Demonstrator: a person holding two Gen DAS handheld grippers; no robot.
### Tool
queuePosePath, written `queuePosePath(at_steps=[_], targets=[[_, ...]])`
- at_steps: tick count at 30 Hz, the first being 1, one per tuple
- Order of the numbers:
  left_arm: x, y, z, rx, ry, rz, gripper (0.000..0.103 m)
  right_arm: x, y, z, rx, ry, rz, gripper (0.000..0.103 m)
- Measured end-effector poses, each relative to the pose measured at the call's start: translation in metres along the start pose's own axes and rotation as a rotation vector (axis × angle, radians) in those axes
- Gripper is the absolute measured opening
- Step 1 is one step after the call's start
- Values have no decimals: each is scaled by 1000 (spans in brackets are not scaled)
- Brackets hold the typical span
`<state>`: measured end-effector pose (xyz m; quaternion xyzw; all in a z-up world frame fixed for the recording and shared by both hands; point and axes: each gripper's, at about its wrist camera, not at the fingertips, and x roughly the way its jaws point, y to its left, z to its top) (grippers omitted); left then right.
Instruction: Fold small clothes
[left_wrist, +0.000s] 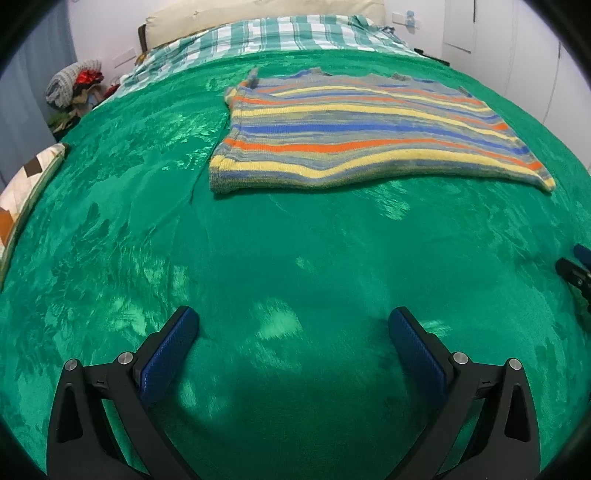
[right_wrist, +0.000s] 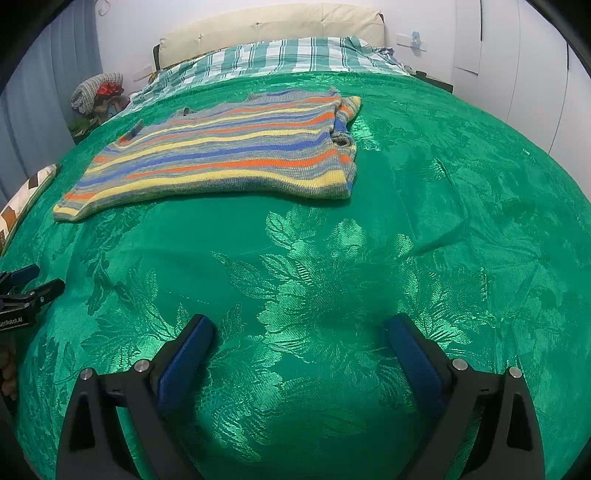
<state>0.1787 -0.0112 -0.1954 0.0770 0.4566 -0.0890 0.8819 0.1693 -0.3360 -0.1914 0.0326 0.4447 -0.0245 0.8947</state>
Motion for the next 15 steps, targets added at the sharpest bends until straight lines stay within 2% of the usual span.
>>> queuePosePath(at_steps=[5,8,12,15], targets=[[-27,-23,-20,23,-19,-70,101,-2,-4,0,20,12,46,101],[-42,-49,-24,104,-43,-120,100,-7,-11,3,50,33,91,100],[-53,-89,-9,220,-82,-181,100,-24,-36,5,171,30,196,100],[-52,-123,18,278,-109,-256,100,-30,-58,18,245,26,246,100]])
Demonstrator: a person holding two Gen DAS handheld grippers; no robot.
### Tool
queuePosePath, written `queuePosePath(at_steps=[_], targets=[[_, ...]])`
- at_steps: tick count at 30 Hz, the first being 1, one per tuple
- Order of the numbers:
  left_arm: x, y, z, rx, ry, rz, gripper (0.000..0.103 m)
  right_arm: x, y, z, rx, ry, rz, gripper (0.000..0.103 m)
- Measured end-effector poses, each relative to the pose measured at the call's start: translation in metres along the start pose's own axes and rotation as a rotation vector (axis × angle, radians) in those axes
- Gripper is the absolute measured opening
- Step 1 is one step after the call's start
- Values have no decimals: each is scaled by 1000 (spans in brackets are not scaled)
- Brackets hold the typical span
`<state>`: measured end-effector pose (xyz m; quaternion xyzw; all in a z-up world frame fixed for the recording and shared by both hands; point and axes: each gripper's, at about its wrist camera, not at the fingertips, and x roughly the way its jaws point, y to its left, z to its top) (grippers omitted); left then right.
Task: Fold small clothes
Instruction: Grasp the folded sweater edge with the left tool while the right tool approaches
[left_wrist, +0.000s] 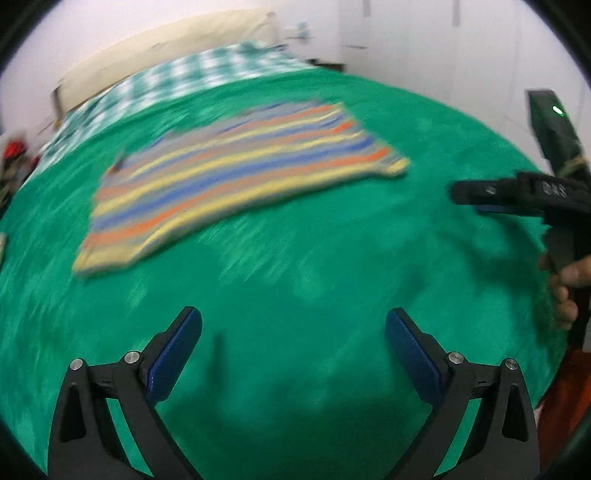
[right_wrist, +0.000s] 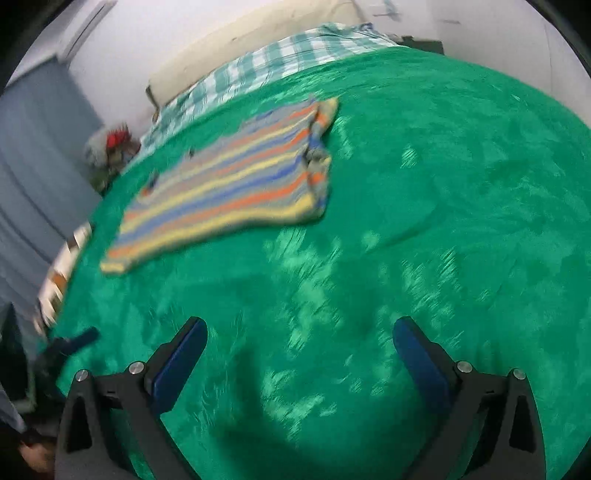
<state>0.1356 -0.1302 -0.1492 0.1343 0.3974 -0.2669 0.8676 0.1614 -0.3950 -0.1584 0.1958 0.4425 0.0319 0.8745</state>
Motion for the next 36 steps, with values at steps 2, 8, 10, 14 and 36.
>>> queuePosePath(at_steps=[2,8,10,14,36], targets=[[14,-20,31,64,-20,-35,99,-3,-11,19,17,3,30,99],[69,-66,98,198,-9,-122,91,15,-48,109,43,75,129,94],[88,-77,110,207,10,-133,90,32,-60,140,66,113,162,87],[120,-82,121,167,60,-134,90,66,-71,188,110,167,223,81],[136,-47,140,-66,52,-167,7,189,-38,268,109,305,171,10]])
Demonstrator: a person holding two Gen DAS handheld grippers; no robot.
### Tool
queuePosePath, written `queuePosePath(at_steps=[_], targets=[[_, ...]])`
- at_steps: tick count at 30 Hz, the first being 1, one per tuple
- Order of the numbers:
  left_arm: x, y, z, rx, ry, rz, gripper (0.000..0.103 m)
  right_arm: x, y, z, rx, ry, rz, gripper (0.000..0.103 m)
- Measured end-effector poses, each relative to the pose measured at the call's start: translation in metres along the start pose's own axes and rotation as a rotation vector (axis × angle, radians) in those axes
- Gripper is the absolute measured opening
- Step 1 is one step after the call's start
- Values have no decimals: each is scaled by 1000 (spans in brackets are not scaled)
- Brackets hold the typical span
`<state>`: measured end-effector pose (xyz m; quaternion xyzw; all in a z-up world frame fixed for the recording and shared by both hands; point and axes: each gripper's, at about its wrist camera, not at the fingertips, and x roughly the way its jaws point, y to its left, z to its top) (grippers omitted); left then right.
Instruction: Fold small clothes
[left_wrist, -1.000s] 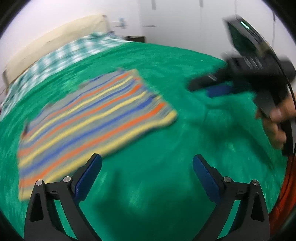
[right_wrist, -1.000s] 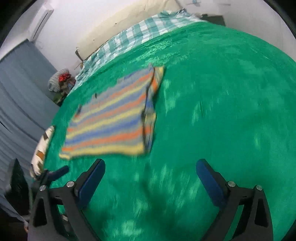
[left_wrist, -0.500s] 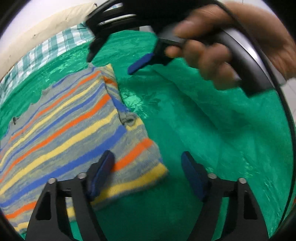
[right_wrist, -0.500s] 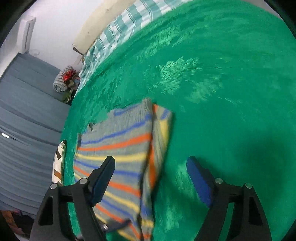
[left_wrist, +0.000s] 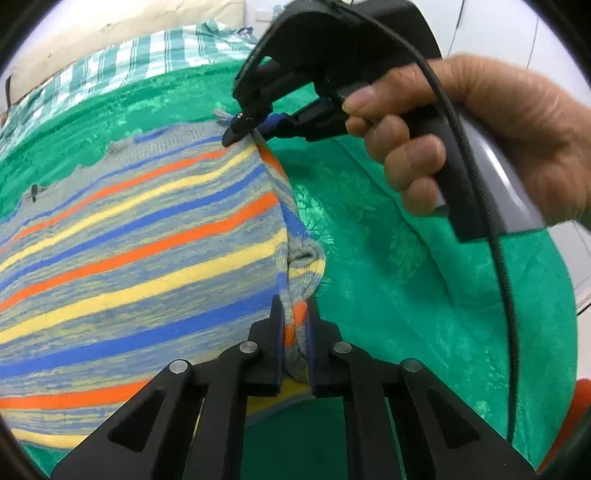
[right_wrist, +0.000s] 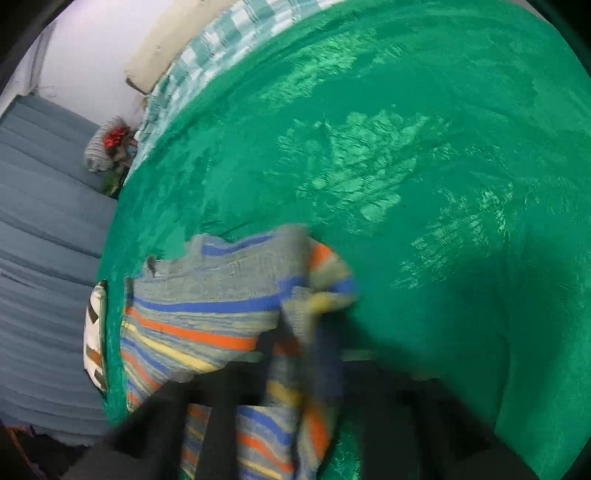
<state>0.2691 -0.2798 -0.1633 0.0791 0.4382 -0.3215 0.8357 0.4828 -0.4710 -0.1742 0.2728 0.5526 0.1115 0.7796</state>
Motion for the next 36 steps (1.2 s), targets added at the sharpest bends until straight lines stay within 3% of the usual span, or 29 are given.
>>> queuePosePath(at_steps=[5,11,18,21,27,30,31,32,34,36], targets=[[-50,33,2,-92,-96,-61,7,-27,25,-5,-41,-84,26,10],[-120,119,-20,-356,-207,-66,7,-29,123,-2,-169,-100,111,10],[-150,228,-79,-616,-217,32,7,51,223,-14,-241,-15,159,10],[-156,253,-95,-665,-218,68,7,96,259,-22,-264,29,156,10],[-150,272,-125,-700,-199,121,7,153,289,-37,-246,69,145,10],[-148,281,-135,-715,-158,157,18,170,293,-45,-234,70,196,19],[-150,284,-138,-742,-142,166,25,172,295,-48,-236,71,221,29],[-153,287,-142,-764,-139,169,40,172,293,-51,-222,74,260,42],[-164,295,-152,-802,-156,180,51,159,289,-53,-212,47,317,47],[-179,300,-155,-804,-187,188,51,133,277,-55,-215,-14,359,47]])
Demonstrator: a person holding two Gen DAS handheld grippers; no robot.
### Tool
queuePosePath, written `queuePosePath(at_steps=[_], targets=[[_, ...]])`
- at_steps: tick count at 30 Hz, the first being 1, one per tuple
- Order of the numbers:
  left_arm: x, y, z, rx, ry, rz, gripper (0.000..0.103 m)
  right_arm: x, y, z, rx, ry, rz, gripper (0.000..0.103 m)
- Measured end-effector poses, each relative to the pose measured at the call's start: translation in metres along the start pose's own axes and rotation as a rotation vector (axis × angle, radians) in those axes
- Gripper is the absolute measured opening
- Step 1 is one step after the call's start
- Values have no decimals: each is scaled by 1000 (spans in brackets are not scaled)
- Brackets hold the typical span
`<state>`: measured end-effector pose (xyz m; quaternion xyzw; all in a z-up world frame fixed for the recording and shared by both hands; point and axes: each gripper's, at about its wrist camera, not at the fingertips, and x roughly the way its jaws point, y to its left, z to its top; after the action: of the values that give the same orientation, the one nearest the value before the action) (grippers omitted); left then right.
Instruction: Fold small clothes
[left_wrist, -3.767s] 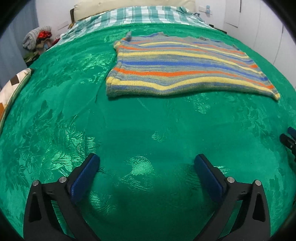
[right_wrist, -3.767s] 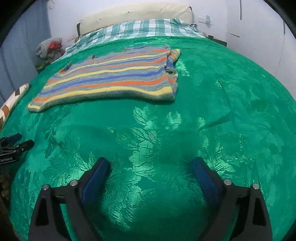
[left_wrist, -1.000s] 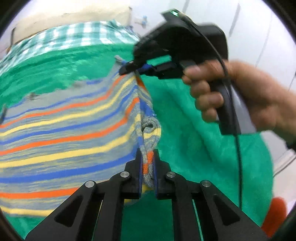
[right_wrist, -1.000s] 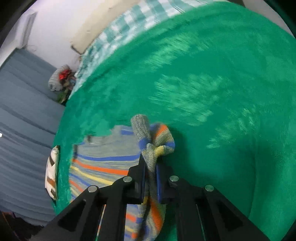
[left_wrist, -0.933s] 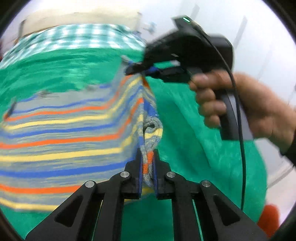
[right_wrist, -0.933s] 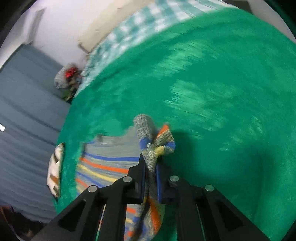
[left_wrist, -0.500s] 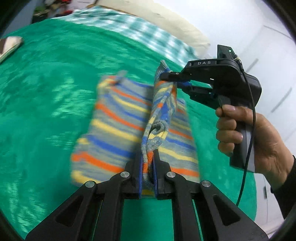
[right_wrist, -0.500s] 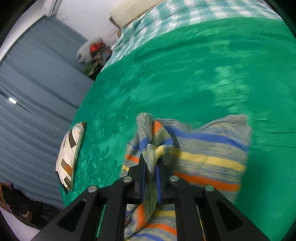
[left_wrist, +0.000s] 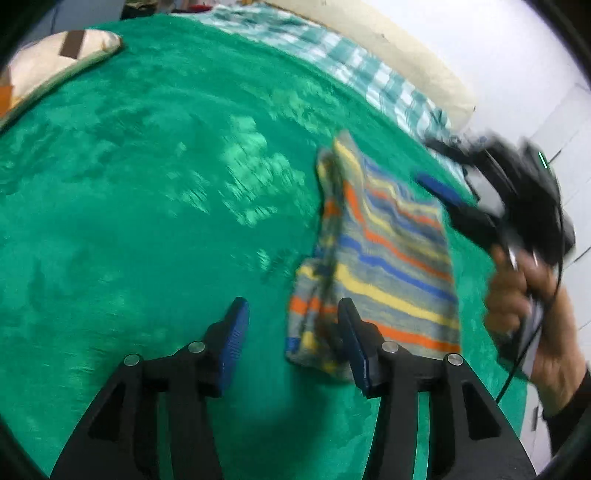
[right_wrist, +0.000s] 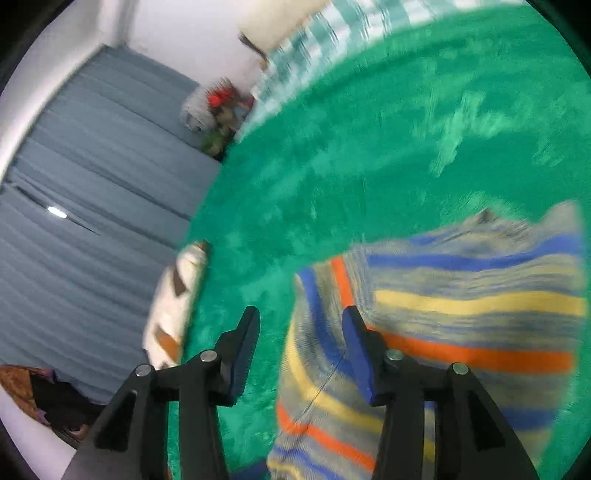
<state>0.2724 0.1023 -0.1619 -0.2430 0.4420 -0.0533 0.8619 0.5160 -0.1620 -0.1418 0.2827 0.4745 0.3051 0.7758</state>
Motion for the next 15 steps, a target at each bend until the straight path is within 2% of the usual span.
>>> queuePosePath(at_steps=[2,5,6,8,9,10,11,12,15], targets=[[-9,-2,3,21,-19,-10,51,-36,-2,-7,-32,-56,-28,47],[-11,-19,9,92,-2,-60,59,-91,-1,-37,-200,-78,-196,47],[-6,-26,9,129,15,-59,61,-103,0,-50,-251,-71,-240,47],[8,-37,7,190,53,-17,62,-117,5,-79,-328,-39,-252,47],[17,-39,6,215,68,13,60,-120,6,-90,-350,-22,-246,47],[30,-38,5,233,95,60,48,-118,8,-111,-383,12,-232,47],[40,-34,7,233,120,80,40,-113,7,-127,-396,43,-227,47],[44,-28,9,224,138,71,40,-107,4,-137,-400,72,-228,46],[30,-25,20,250,130,87,42,-72,-14,-176,-434,217,-359,45]])
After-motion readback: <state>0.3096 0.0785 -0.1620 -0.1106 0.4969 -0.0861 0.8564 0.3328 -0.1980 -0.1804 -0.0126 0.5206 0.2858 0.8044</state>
